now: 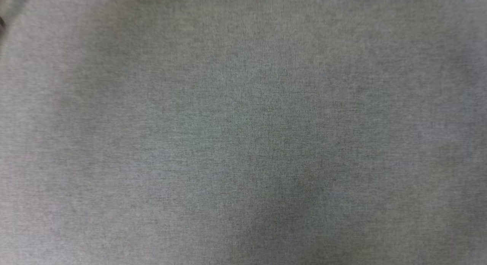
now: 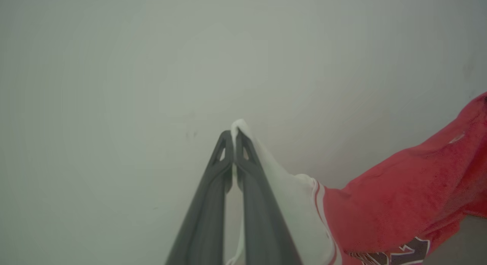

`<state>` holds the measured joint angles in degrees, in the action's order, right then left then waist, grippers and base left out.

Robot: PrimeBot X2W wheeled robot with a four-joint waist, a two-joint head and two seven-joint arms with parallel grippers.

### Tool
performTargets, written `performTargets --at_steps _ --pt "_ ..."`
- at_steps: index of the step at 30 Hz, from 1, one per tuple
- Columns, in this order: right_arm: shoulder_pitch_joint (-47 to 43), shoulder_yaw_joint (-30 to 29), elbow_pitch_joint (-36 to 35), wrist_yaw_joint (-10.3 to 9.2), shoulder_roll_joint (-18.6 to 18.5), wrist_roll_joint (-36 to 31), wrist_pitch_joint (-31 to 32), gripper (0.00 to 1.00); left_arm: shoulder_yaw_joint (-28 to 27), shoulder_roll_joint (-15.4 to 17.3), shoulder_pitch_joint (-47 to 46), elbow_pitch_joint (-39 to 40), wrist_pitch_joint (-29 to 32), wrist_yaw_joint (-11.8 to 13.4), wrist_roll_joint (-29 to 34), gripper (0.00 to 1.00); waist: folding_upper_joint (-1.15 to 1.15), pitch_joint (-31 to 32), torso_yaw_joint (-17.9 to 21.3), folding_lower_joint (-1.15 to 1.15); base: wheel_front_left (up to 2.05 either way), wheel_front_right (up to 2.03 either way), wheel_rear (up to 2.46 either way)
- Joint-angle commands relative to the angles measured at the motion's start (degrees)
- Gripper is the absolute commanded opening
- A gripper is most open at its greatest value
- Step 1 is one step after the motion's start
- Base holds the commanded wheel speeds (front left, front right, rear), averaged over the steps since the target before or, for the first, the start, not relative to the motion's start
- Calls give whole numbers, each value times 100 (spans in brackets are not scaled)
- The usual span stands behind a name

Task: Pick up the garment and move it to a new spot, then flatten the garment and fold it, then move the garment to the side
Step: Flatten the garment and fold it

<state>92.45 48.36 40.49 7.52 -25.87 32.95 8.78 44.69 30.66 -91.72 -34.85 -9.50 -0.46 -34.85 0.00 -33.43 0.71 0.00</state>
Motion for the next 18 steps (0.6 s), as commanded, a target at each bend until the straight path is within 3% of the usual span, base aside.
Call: performTargets --at_steps 1,11,18 --pt "-217 99 -1 -6 16 80 -50 0 38 34 251 68 -47 15 -48 0 0 117 -16 0 0 0 0" --pt "-1627 1200 -655 -6 -516 674 -377 0 131 497 2591 1236 -270 445 -548 0 0 790 -7 0 0 0 0" --pt "-2802 1696 -1096 -6 -960 1147 -557 0 316 1063 4544 2346 -222 1004 -963 0 0 1424 62 0 0 0 0"
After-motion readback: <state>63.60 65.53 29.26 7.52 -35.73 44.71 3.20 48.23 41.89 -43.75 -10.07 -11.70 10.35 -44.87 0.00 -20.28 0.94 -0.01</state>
